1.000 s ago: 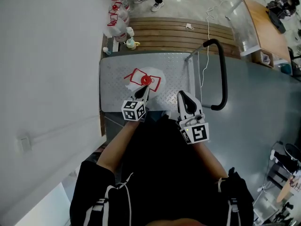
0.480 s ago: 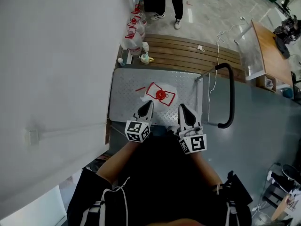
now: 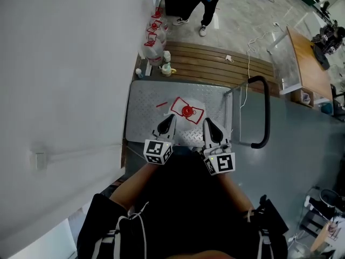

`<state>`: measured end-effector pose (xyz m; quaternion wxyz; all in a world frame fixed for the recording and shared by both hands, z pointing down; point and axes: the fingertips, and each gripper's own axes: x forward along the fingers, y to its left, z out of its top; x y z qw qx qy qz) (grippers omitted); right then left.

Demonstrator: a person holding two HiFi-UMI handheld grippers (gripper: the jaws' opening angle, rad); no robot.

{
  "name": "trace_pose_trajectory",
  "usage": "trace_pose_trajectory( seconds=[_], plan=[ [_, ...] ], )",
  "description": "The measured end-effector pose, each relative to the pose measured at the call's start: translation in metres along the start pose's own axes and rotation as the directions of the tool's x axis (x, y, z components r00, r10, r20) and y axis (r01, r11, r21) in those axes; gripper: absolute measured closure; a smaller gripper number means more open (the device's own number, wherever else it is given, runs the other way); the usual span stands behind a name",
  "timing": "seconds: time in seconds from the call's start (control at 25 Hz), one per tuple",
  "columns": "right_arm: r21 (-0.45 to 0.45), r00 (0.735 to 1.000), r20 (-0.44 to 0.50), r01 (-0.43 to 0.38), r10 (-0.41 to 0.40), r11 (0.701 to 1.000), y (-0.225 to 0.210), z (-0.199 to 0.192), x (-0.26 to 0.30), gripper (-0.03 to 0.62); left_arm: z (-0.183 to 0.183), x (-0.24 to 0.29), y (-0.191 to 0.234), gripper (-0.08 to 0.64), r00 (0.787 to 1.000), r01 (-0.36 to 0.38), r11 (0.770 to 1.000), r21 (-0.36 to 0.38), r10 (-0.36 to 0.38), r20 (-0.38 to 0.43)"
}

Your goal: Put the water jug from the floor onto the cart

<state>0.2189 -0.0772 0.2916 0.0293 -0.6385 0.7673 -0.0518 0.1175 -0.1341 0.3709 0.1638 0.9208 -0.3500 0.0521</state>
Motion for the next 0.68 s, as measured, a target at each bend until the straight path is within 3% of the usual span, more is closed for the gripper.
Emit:
trace_pose_trajectory(
  seconds=[0.68],
  plan=[
    [-0.038,0.998,0.006,0.067,-0.066,0.997,-0.012,0.002,0.025,0.574,0.018,0.019,0.012,0.541,0.998,0.044,0.998,0.053,-0.046,0.039]
  ],
)
